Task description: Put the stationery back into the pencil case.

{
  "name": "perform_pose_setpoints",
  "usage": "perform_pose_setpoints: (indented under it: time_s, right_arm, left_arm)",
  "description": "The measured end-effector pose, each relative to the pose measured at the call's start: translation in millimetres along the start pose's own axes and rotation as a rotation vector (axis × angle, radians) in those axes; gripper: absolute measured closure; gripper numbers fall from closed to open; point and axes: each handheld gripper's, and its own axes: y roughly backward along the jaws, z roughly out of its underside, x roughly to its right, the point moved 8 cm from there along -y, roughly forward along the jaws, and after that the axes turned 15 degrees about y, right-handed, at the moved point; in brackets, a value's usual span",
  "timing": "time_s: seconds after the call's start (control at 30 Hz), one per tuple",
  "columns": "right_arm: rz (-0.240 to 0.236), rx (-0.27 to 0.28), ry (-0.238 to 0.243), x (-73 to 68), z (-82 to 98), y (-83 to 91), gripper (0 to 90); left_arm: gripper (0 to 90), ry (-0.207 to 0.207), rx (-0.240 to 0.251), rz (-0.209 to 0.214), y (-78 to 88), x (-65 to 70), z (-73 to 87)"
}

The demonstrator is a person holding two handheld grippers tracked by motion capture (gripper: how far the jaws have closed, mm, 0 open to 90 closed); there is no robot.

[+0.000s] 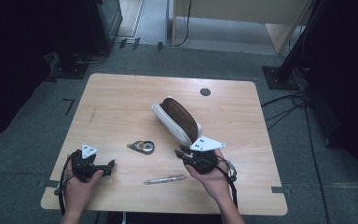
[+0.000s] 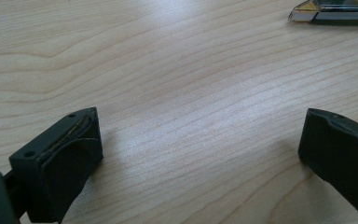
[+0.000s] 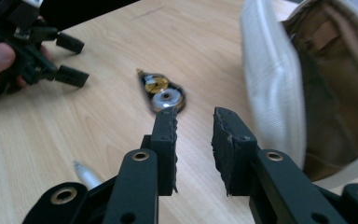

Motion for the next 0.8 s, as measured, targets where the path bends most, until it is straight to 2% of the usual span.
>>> perform_pose_setpoints:
  time_s: [0.23, 0.53, 0.8]
  right_arm:
    - [-0.051, -0.016, 0.026, -19.5, 7.0, -15.4, 69.4]
    - [-0.14, -0.038, 0.044, -47.9, 15.3, -40.3, 69.7]
    - [-0.246, -0.058, 0.082, -73.4, 20.9, -57.0, 68.5]
  left_arm:
    - [0.0, -0.001, -0.001, 0.001, 0.1, 0.1, 0.1]
    - [0.0, -0.002, -0.001, 0.002, 0.0, 0.2, 0.1]
    - [0.0, -0.004, -0.001, 0.003, 0.0, 0.4, 0.1]
